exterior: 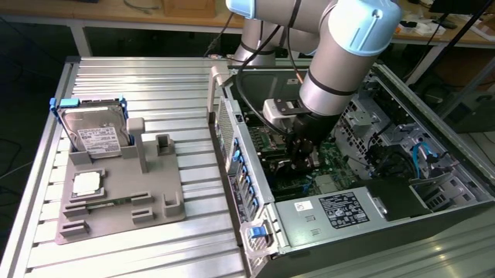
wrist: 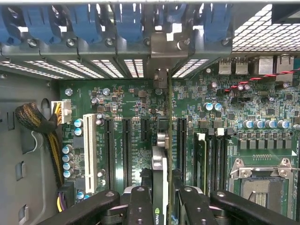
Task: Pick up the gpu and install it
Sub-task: 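Insert the gpu into the slot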
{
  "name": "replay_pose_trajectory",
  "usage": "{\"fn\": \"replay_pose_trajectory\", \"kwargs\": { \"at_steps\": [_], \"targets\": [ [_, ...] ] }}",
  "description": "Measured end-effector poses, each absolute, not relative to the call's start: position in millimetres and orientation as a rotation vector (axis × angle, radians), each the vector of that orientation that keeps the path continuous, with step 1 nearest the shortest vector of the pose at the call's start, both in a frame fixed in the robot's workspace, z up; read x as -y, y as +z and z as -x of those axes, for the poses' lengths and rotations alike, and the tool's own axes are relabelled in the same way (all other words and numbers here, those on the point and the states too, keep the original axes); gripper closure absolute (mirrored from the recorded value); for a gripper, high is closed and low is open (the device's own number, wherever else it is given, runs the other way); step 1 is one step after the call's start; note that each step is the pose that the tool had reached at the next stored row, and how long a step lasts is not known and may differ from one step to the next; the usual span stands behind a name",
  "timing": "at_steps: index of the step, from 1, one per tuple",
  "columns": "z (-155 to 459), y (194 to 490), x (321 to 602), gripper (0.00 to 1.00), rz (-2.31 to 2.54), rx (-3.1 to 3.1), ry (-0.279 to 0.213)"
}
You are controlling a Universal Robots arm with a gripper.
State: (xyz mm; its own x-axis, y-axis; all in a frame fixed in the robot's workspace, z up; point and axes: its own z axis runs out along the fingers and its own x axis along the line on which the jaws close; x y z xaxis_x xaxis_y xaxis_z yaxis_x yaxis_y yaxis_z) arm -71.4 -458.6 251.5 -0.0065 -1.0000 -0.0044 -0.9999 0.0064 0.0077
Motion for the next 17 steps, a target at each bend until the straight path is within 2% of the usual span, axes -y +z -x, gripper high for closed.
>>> {"fn": "replay_pose_trajectory", "kwargs": {
  "at_steps": [8, 17],
  "targets": [
    [71.8, 249.8, 458.5, 0.73, -2.214, 2.228, -0.015],
    [80.9, 249.6, 458.5, 0.73, -2.230, 2.244, 0.020]
  ]
}}
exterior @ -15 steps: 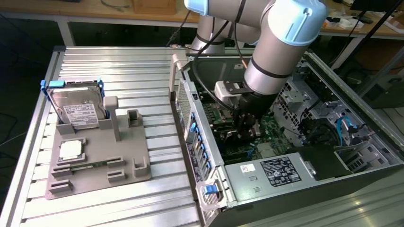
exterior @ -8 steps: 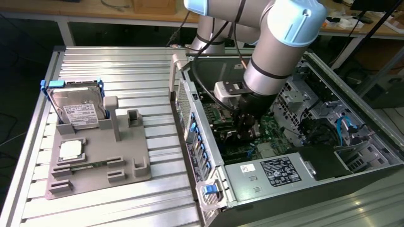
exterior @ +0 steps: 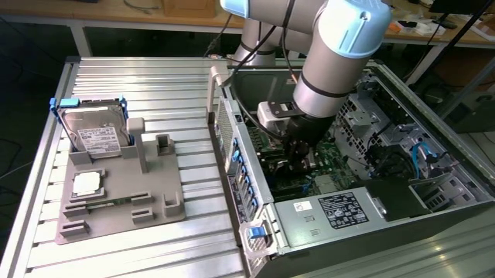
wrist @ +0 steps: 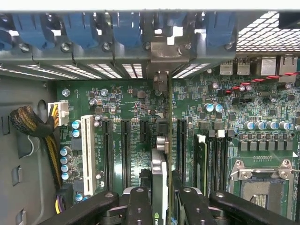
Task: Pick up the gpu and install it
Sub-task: 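Insert the gpu into the slot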
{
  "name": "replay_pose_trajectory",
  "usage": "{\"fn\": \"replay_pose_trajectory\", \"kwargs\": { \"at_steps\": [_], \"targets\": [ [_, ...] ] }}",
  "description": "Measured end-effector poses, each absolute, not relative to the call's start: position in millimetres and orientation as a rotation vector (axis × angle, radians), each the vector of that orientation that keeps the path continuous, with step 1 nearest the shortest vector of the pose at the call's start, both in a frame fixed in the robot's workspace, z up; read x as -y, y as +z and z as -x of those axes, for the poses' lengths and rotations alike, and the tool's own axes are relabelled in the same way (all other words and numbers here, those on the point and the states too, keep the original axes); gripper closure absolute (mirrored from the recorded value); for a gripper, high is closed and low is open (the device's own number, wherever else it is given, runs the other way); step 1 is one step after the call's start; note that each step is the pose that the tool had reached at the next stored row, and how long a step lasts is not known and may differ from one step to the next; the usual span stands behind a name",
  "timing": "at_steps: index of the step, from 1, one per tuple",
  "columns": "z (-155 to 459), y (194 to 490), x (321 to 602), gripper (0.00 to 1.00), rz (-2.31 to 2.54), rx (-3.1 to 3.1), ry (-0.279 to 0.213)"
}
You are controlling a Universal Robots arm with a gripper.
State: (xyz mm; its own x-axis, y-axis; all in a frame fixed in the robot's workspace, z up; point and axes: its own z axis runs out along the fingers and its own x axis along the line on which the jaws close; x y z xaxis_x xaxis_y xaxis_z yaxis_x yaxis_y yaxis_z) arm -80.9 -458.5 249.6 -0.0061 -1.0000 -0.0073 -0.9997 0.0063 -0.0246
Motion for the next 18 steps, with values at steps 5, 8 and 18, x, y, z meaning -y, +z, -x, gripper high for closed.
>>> {"fn": "replay_pose_trajectory", "kwargs": {
  "at_steps": [5, 8, 18],
  "targets": [
    [81.7, 249.6, 458.5, 0.73, 2.196, -2.210, -0.024],
    [81.7, 249.6, 458.5, 0.73, 2.196, -2.210, -0.024],
    [81.8, 247.2, 458.5, 0.73, 2.194, -2.209, -0.020]
  ]
}}
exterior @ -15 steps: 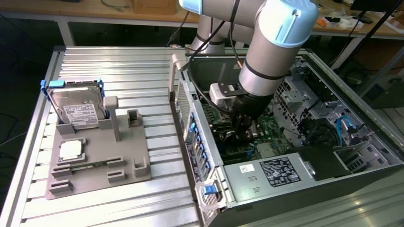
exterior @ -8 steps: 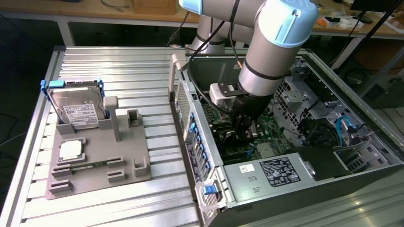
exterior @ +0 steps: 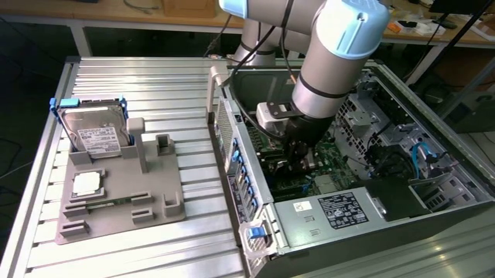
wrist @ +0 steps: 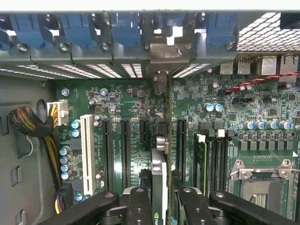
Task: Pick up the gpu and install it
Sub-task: 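Insert the gpu into the slot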
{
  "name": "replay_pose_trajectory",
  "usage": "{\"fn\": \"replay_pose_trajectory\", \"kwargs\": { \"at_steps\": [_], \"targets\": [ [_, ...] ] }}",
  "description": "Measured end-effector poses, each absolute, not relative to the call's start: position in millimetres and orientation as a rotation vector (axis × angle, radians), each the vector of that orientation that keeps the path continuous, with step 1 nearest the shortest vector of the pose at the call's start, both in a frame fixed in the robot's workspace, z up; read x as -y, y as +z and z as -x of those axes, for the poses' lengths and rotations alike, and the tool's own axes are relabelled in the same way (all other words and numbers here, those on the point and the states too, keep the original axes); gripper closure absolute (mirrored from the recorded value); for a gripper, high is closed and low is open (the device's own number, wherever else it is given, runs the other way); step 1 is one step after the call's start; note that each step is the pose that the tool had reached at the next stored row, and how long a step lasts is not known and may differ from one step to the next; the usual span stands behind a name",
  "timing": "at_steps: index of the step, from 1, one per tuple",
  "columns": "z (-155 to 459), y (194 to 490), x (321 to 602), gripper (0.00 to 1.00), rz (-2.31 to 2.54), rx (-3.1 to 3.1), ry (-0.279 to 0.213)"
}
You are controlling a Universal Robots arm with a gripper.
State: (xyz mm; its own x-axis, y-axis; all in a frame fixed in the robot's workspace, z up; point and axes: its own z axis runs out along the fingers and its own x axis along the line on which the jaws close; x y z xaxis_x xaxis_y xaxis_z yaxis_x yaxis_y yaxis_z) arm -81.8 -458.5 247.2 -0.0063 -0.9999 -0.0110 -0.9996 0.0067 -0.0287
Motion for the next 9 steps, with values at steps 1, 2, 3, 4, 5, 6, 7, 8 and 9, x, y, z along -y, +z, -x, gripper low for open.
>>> {"fn": "replay_pose_trajectory", "kwargs": {
  "at_steps": [1, 2, 3, 4, 5, 6, 7, 8, 9],
  "targets": [
    [81.8, 246.8, 458.6, 0.73, 2.194, -2.209, -0.019],
    [81.7, 246.3, 458.6, 0.73, 2.194, -2.208, -0.019],
    [81.7, 246.0, 458.6, 0.73, 2.194, -2.208, -0.018],
    [81.7, 245.9, 458.6, 0.73, 2.194, -2.208, -0.018],
    [81.7, 245.8, 458.5, 0.73, 2.194, -2.208, -0.018],
    [81.7, 245.6, 458.5, 0.73, 2.193, -2.207, -0.018],
    [81.7, 245.6, 458.5, 0.73, 2.193, -2.208, -0.018],
    [81.7, 245.6, 458.5, 0.73, 2.193, -2.208, -0.018],
    [81.7, 245.6, 458.5, 0.73, 2.193, -2.208, -0.018]
  ]
}}
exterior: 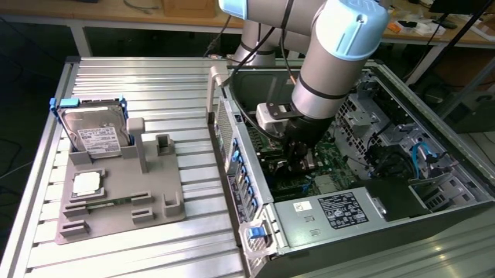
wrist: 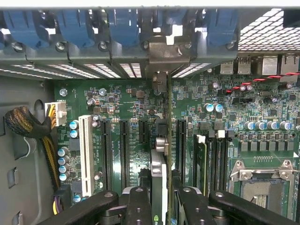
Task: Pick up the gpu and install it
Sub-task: 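Insert the gpu into the slot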
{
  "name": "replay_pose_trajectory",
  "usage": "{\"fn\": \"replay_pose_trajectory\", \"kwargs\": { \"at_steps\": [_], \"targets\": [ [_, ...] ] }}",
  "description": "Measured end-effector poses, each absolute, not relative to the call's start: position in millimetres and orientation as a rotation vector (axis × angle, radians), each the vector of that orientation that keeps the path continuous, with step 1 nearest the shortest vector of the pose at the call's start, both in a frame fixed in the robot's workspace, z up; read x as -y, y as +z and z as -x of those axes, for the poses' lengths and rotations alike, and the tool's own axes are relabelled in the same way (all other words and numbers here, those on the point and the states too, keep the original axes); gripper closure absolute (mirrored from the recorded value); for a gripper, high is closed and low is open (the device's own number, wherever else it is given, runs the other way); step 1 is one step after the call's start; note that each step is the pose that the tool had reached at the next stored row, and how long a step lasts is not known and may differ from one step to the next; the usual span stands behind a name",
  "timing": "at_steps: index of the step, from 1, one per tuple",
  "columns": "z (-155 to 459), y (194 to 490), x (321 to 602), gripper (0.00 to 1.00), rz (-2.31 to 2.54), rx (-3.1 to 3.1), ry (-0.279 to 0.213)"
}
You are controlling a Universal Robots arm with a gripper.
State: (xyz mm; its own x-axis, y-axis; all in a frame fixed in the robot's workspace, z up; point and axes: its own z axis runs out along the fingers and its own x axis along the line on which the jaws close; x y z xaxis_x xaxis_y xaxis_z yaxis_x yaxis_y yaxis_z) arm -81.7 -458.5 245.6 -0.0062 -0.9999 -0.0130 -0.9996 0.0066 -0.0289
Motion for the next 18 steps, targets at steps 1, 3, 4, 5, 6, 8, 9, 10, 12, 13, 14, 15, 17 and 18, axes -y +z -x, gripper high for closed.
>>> {"fn": "replay_pose_trajectory", "kwargs": {
  "at_steps": [1, 3, 4, 5, 6, 8, 9, 10, 12, 13, 14, 15, 17, 18],
  "targets": [
    [81.7, 245.6, 458.5, 0.73, 2.193, -2.208, -0.018],
    [81.7, 244.8, 458.6, 0.73, 2.193, -2.207, -0.017],
    [81.7, 244.4, 458.5, 0.73, 2.193, -2.207, -0.016],
    [81.7, 244.4, 458.5, 0.73, 2.193, -2.207, -0.017],
    [81.7, 244.4, 458.5, 0.73, 2.193, -2.207, -0.017],
    [81.7, 244.4, 458.5, 0.73, 2.193, -2.207, -0.016],
    [81.7, 244.3, 458.5, 0.73, 2.193, -2.207, -0.016],
    [81.7, 244.3, 458.5, 0.73, 2.193, -2.207, -0.016],
    [81.7, 244.3, 458.5, 0.73, 2.193, -2.207, -0.016],
    [81.6, 244.0, 458.3, 0.73, 2.192, -2.206, -0.015],
    [81.7, 243.3, 458.3, 0.72, 2.191, -2.205, -0.015],
    [81.6, 243.7, 458.4, 0.72, 2.192, -2.206, -0.015],
    [81.7, 244.3, 458.5, 0.65, 2.193, -2.207, -0.016],
    [81.7, 244.5, 458.5, 0.65, 2.193, -2.207, -0.016]
  ]
}}
